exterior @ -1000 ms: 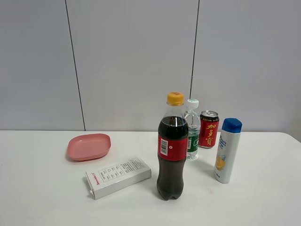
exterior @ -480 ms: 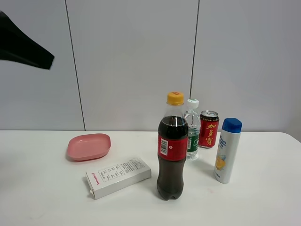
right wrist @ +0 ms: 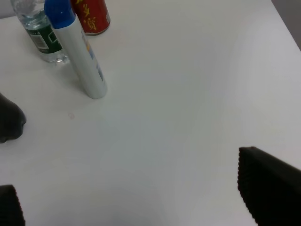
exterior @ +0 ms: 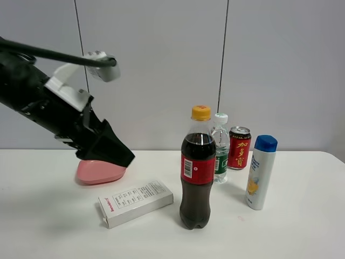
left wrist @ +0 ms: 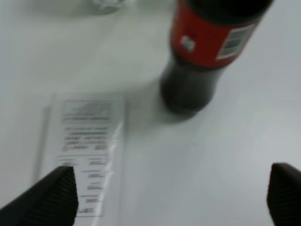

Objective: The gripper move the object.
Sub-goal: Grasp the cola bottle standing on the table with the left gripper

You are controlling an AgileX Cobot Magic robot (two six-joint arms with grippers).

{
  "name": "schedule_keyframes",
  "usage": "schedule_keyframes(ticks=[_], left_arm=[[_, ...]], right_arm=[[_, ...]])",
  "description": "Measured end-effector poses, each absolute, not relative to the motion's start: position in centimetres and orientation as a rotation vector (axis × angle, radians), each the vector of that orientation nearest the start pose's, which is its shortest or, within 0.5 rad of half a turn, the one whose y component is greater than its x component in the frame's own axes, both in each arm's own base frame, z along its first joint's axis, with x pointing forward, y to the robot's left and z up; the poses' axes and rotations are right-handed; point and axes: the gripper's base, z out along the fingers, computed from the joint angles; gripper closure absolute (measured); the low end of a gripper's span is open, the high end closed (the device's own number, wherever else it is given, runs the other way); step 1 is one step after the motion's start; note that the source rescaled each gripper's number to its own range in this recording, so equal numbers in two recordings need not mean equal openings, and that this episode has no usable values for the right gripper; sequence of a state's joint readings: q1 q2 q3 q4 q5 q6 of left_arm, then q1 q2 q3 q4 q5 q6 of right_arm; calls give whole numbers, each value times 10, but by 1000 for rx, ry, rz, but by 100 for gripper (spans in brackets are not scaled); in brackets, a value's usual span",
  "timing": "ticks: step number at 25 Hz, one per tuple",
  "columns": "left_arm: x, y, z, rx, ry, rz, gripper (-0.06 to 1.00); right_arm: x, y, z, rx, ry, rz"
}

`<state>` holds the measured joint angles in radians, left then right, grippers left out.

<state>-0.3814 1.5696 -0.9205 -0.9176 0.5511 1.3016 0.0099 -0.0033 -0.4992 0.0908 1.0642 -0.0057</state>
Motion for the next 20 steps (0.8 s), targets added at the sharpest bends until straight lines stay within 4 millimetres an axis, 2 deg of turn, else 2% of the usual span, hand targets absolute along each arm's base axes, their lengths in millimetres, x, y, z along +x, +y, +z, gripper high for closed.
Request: schedule_keyframes(ticks=[3, 6, 11, 20], left_arm=[[273, -171, 212, 1240, 2132, -499, 6], [270, -184, 208, 1272, 2102, -464, 5], [274, -199, 207, 1231, 2066, -392, 5], [300, -218, 199, 1076, 2173, -468, 5]], right_arm=[[-6, 7, 277, -20, 2044, 111], [-6, 7, 277, -15, 2044, 115], [-6, 7, 277, -20, 2044, 112], [-6, 7, 277, -20, 2044, 112]])
